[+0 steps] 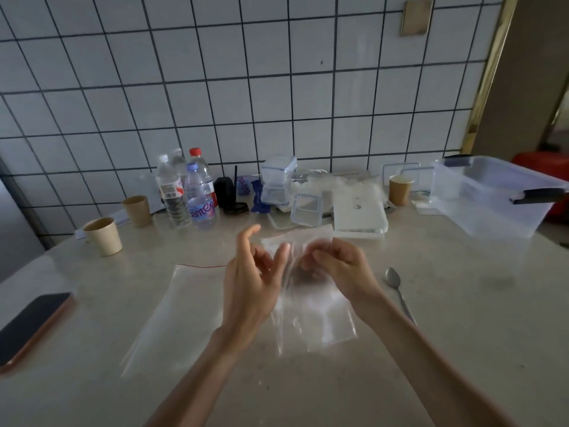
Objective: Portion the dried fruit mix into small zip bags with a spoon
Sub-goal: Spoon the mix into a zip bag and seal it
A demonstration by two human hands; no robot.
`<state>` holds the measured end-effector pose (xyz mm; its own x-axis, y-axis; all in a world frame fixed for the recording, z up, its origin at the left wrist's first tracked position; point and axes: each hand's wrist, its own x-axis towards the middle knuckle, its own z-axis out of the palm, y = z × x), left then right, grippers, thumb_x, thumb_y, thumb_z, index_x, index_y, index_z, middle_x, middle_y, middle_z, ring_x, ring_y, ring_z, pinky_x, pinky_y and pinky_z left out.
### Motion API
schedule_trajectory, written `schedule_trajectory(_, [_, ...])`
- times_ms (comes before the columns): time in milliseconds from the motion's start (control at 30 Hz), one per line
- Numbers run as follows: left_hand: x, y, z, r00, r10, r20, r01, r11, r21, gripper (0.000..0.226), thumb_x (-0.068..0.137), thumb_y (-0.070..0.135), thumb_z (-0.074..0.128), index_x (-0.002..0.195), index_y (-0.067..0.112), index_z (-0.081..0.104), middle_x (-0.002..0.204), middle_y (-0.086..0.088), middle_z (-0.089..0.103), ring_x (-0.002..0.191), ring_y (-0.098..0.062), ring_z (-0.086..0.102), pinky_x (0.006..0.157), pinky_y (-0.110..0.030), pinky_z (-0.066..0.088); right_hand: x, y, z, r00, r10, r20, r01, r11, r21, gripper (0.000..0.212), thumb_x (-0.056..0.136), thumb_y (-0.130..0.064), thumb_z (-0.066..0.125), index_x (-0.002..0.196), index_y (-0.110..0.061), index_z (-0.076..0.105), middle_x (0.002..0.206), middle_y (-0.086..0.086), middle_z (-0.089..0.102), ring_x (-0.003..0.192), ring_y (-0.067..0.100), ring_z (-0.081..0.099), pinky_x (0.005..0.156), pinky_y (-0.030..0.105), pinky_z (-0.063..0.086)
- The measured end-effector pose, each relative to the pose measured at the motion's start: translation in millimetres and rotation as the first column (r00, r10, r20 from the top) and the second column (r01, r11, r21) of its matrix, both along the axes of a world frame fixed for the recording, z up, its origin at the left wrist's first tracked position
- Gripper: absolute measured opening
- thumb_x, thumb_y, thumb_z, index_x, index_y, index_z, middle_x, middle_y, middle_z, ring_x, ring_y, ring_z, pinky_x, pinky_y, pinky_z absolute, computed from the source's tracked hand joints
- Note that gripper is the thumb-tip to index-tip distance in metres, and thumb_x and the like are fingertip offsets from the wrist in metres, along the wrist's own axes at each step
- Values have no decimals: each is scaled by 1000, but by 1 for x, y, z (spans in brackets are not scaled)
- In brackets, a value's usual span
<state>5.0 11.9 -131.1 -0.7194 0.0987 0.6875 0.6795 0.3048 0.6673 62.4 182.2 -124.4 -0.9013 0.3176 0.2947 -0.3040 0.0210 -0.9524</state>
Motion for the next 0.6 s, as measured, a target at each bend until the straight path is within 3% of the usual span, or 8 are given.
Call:
schedule_trajectory(100, [-20, 2, -3, 978, 4, 206, -8, 1000, 20, 44, 101, 56, 56, 131, 23, 60, 56, 1, 61, 48, -10, 56, 54, -22, 46, -6, 9, -8, 1000, 4, -18, -4, 1000, -3, 30, 94, 15, 55, 88, -3, 77, 83, 13, 78, 79, 22, 75, 74, 27, 59])
schedule_trajectory(200, [-28, 5, -8, 921, -112, 374, 88, 993, 81, 34, 106, 52, 47, 99, 31, 72, 48, 0, 57, 45, -10, 55, 51, -23, 46, -11, 12, -22, 998, -47, -35, 49, 997, 57, 36, 88, 21, 50, 89, -1, 78, 86, 16, 77, 79, 21, 76, 70, 26, 58])
schedule_trajectory(300, [-23, 7, -11, 877, -177, 447, 148, 984, 100, 48, 104, 53, 50, 70, 26, 72, 49, -1, 56, 47, -15, 55, 55, -31, 46, -10, 10, -32, 997, -53, -49, 56, 997, 50, 44, 85, 23, 46, 90, -5, 79, 85, 11, 78, 79, 22, 77, 69, 27, 59])
schedule_trajectory(367, [-19, 6, -13, 878, -194, 438, 176, 981, 82, 51, 95, 59, 60, 71, 15, 72, 52, -2, 58, 47, -15, 55, 53, -31, 45, -7, 9, -32, 997, -45, -67, 49, 997, 56, 45, 88, 21, 46, 93, -9, 80, 86, 8, 79, 79, 21, 77, 69, 25, 59])
schedule_trajectory(433, [-15, 4, -13, 881, -239, 408, 217, 971, 100, 42, 87, 61, 70, 79, 19, 74, 53, -1, 59, 47, -14, 54, 49, -31, 46, -3, 6, -26, 994, -35, -99, 43, 996, 78, 41, 93, 16, 50, 98, -12, 80, 93, 8, 78, 84, 21, 77, 71, 29, 61])
schedule_trajectory(533, [-9, 1, -14, 897, -248, 366, 243, 968, 60, 34, 82, 58, 77, 83, 24, 74, 56, -1, 64, 48, -16, 58, 51, -35, 49, 6, 3, -19, 992, 45, -116, -24, 984, 175, 28, 94, 1, 68, 110, -20, 77, 108, 3, 76, 100, 22, 75, 81, 42, 64])
schedule_trajectory(600, [-7, 1, -15, 905, -225, 360, 228, 973, 37, 27, 83, 52, 79, 85, 25, 73, 59, 0, 68, 48, -15, 63, 51, -31, 51, 11, 1, -18, 997, 73, -28, -64, 970, 235, 38, 87, -15, 83, 121, -18, 67, 112, -1, 75, 104, 18, 74, 86, 39, 62])
